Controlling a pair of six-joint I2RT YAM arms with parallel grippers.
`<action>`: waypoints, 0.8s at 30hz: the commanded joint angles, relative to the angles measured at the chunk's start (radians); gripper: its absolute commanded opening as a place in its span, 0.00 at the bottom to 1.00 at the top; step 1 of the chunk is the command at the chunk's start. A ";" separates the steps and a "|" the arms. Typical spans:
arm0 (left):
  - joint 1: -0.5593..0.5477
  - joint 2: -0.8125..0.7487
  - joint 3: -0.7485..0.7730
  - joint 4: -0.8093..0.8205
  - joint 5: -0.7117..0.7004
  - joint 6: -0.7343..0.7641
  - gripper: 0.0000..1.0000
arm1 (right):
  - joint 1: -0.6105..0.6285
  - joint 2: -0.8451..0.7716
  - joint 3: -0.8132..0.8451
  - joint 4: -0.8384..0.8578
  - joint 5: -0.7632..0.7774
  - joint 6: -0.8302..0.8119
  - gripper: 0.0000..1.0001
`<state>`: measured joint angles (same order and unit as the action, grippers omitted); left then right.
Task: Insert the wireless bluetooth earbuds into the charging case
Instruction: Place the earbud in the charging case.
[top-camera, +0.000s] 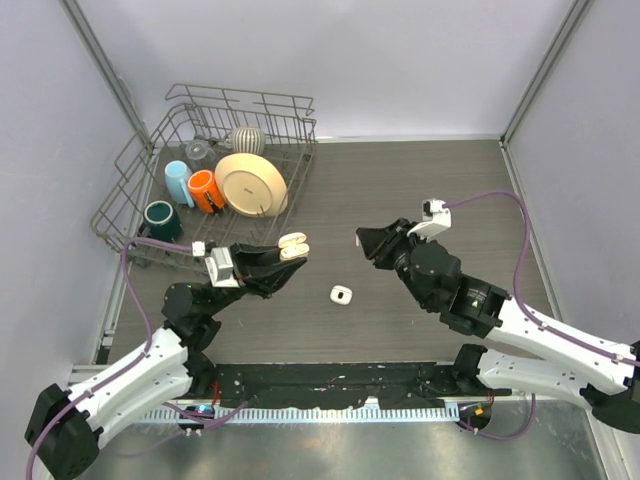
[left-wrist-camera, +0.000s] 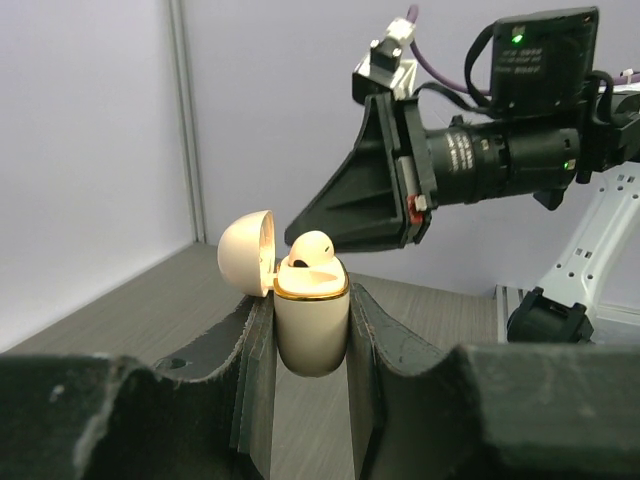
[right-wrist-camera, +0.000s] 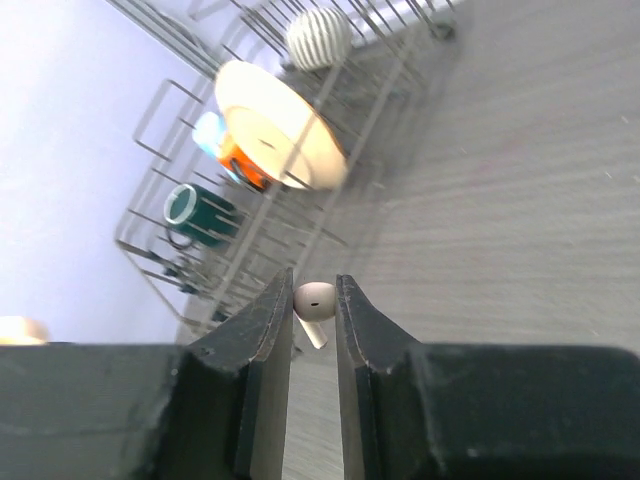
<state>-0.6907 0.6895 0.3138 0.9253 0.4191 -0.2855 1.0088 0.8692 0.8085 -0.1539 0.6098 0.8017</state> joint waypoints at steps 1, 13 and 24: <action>0.002 0.016 0.005 0.089 -0.009 -0.012 0.00 | 0.057 -0.022 -0.009 0.256 0.103 -0.099 0.01; 0.002 0.031 0.004 0.102 -0.006 -0.004 0.00 | 0.237 0.031 0.057 0.571 0.055 -0.308 0.01; 0.002 0.048 0.013 0.112 0.009 -0.014 0.00 | 0.289 0.168 0.162 0.619 -0.068 -0.366 0.01</action>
<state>-0.6907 0.7361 0.3126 0.9638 0.4198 -0.2901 1.2831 1.0065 0.9054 0.3920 0.5838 0.4690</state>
